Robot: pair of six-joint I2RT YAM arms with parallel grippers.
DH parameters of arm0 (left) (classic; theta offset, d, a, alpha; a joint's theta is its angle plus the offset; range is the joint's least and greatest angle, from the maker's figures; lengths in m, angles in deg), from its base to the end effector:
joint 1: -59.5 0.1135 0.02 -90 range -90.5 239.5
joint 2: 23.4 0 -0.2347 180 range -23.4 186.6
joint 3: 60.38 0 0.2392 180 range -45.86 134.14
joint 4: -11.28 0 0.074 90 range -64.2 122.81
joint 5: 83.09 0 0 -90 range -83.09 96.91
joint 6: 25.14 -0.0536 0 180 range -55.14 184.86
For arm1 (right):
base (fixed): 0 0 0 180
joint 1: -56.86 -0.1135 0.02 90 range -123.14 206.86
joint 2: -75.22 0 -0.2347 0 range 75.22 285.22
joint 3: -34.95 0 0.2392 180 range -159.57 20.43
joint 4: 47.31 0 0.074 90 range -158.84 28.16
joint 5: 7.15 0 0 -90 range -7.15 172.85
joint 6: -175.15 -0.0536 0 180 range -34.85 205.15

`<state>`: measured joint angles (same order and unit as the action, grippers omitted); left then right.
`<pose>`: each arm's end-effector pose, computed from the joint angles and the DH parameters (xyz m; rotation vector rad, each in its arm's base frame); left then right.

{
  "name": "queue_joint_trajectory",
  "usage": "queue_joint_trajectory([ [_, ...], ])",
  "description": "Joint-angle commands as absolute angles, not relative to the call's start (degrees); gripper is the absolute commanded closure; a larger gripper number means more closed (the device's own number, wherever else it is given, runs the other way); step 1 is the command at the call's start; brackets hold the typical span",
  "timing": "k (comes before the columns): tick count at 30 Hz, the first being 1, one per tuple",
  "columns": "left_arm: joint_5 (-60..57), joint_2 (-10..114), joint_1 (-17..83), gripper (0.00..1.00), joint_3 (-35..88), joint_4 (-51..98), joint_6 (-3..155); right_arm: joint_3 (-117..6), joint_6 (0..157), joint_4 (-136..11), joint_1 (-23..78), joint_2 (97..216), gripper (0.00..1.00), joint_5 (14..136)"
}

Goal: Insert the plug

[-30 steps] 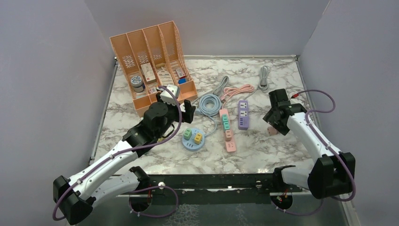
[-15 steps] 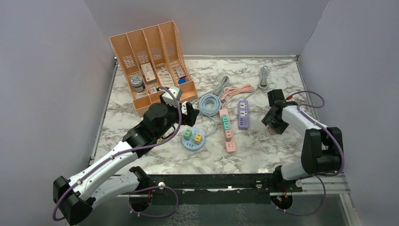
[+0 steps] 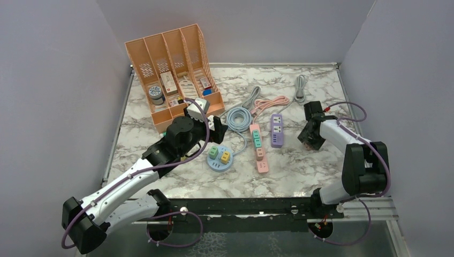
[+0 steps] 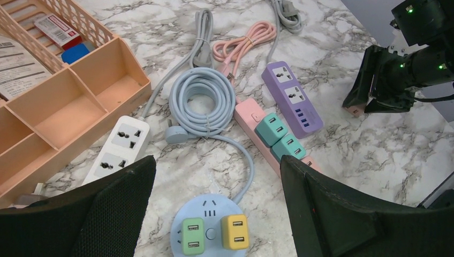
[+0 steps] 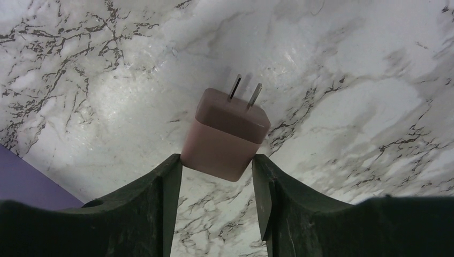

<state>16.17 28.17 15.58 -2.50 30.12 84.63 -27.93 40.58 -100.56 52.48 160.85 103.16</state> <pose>0.1758 -0.1573 0.2961 0.2666 1.8147 -0.6487 0.2535 0.0008 0.1344 1.0046 2.5695 -0.3093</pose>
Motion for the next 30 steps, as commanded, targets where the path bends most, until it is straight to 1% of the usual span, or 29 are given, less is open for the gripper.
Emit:
queue_joint_trajectory([
  [1,14.6,28.9,15.8,0.12,-1.7,28.0,84.7,-26.7,41.5,-98.8,52.9,161.8,0.48,103.5],
  [8,14.2,29.9,15.8,0.12,-1.1,27.9,84.1,-28.0,42.8,-97.3,53.0,164.0,0.4,103.5],
  [11,14.1,30.0,15.8,0.12,-1.0,27.9,84.0,-28.6,42.8,-96.7,53.0,165.1,0.39,103.6],
  [13,14.1,30.0,15.8,0.12,-1.0,27.9,84.0,-28.8,42.9,-96.3,53.0,165.5,0.43,103.6],
  [18,13.8,29.9,15.8,0.12,-0.9,28.2,84.0,-28.5,45.0,-95.6,53.1,164.4,0.55,102.9],
  [24,11.8,30.6,15.8,0.12,-0.7,28.1,85.1,-26.8,54.2,-92.3,53.1,157.4,0.69,94.8],
  [26,10.8,31.5,15.8,0.12,-0.1,28.1,86.5,-26.4,58.2,-91.0,53.0,154.5,0.71,90.5],
  [30,9.0,34.4,15.8,0.12,3.5,30.1,91.6,-25.2,63.4,-87.5,52.6,148.0,0.73,81.7],
])
